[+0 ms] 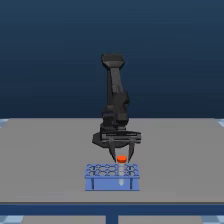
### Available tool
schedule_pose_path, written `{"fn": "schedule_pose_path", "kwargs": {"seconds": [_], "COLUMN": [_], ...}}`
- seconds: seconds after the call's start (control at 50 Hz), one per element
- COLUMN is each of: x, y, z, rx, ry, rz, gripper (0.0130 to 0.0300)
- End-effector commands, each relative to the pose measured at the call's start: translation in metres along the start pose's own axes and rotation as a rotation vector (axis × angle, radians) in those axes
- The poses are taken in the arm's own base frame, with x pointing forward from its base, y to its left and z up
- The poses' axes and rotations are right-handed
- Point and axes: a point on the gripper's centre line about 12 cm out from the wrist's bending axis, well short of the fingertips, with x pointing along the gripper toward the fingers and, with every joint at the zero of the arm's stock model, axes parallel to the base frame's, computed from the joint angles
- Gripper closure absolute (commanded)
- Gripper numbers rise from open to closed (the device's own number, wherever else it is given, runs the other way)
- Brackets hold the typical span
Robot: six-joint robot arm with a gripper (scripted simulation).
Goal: Pick up the centrifuge tube on the rack
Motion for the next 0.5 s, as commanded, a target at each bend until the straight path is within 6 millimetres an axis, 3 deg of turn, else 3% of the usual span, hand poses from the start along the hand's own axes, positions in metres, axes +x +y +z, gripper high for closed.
{"fn": "schedule_pose_path", "kwargs": {"seconds": [0.02,0.42,0.44,0.5], "x": [0.0013,0.0026,0.0026,0.0026], "y": [-0.0005,-0.0005,-0.0005,-0.0005], "z": [-0.0010,-0.0032,-0.0032,-0.0032], "rx": [0.012,0.012,0.012,0.012], "ry": [-0.011,-0.011,-0.011,-0.011], "rz": [-0.004,-0.004,-0.004,-0.004], "gripper": [0.0130,0.0130,0.0300,0.0300]}}
